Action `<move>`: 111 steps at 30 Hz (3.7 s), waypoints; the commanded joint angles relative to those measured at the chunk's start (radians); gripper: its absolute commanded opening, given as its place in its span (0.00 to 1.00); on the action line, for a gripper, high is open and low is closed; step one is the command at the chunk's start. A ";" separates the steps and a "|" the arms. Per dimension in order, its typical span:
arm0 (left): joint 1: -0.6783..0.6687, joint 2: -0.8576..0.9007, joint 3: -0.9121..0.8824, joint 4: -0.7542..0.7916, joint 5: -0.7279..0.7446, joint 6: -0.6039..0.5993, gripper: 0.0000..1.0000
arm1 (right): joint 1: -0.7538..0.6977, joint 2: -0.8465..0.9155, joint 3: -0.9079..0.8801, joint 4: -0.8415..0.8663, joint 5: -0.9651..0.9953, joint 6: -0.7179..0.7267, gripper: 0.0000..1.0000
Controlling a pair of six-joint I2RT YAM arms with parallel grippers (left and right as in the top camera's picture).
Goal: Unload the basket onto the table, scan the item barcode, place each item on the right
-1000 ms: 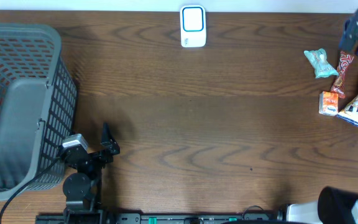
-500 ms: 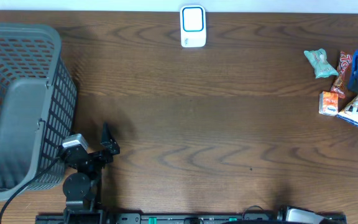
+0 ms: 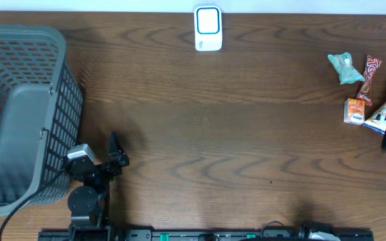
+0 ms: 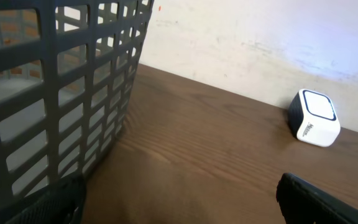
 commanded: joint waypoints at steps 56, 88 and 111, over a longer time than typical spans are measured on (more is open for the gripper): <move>0.003 -0.001 -0.019 -0.037 -0.010 -0.005 0.98 | 0.129 -1.077 -2.245 1.304 -0.027 0.069 0.99; 0.003 -0.001 -0.019 -0.037 -0.010 -0.005 0.98 | 0.129 -1.077 -2.245 1.304 -0.042 -0.045 0.99; -0.026 -0.032 -0.020 -0.038 0.008 0.108 0.98 | 0.129 -1.075 -2.245 1.305 -0.042 -0.045 0.99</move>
